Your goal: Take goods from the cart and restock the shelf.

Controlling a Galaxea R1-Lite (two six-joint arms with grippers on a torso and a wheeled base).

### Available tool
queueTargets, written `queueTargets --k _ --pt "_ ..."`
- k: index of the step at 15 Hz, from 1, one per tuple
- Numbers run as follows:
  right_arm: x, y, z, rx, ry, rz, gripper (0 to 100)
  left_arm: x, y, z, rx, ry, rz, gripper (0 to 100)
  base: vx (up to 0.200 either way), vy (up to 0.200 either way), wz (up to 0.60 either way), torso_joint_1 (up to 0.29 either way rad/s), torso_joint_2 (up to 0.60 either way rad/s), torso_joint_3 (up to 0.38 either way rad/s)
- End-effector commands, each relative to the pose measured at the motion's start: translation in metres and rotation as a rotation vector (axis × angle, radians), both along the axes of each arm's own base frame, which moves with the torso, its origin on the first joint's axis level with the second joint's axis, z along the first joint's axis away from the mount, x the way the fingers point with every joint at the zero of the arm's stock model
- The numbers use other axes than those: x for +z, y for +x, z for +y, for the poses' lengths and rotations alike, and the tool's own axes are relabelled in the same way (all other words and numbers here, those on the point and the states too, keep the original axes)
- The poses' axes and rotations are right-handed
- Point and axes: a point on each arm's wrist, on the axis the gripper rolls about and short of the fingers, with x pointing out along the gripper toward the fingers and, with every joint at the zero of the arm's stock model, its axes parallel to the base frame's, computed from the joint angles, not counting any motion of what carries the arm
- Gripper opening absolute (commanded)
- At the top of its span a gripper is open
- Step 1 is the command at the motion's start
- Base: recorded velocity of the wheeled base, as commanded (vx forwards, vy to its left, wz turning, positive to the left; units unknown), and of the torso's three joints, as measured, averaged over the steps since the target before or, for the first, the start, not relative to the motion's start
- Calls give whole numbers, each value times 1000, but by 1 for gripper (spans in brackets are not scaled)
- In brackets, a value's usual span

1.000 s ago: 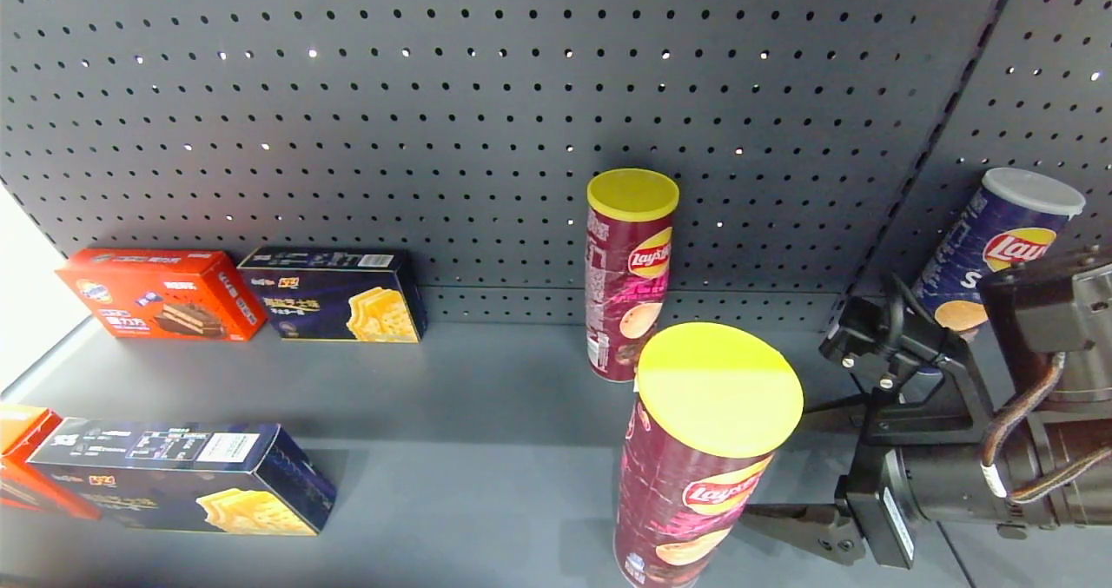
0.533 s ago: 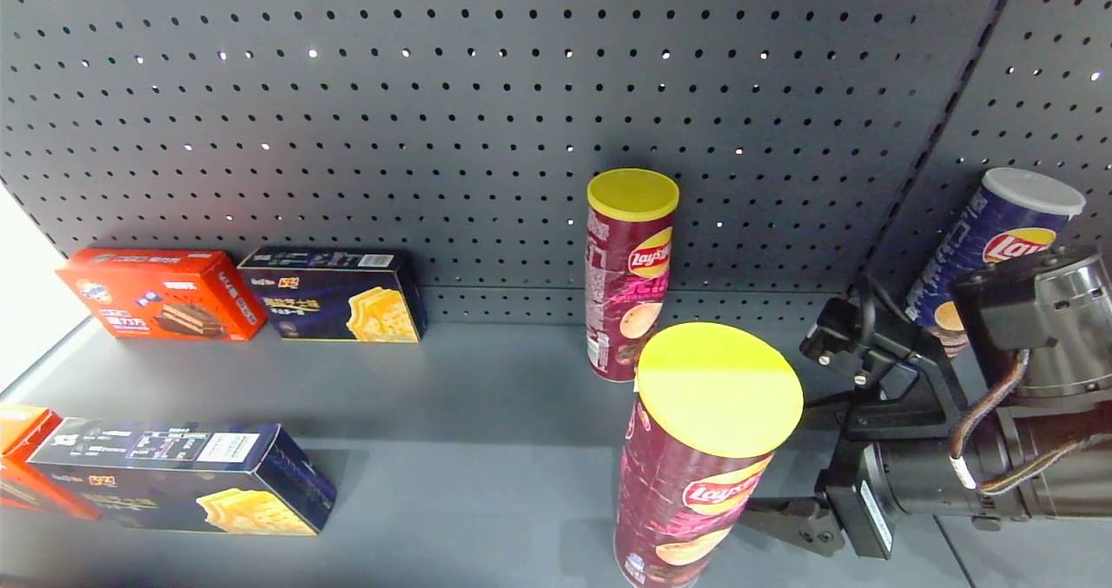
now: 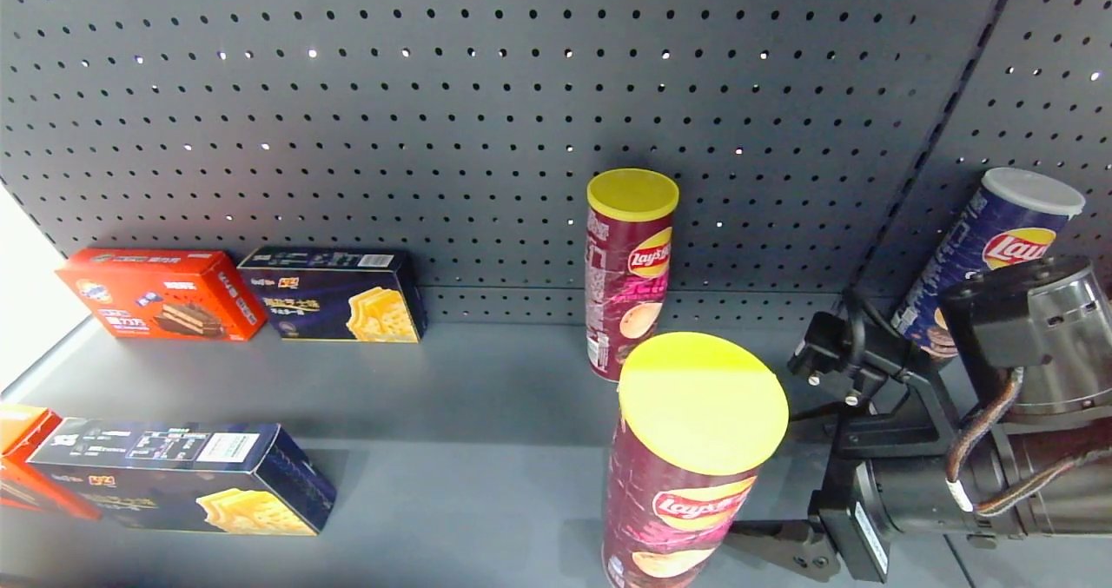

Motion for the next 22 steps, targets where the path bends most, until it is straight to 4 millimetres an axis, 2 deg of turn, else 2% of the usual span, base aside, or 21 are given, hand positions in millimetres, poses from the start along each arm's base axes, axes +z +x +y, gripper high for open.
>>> queueTargets --k 1,5,10,16,22 --pt "0 -2 3 16 0 1 100 0 0 0 0 -1 -1 100 0 0 0 0 0 0" --pt "0 -4 1 14 0 -1 100 0 0 0 2 -4 -1 100 0 0 0 0 0 0" --pt "-6 -15 -8 16 -8 9 100 0 0 0 2 -4 -1 100 0 0 0 0 0 0" --pt "-3 -12 -3 23 -3 5 100 0 0 0 2 -4 -1 100 0 0 0 0 0 0" --pt "-2 -2 9 36 -8 9 100 0 0 0 2 -4 -1 100 0 0 0 0 0 0"
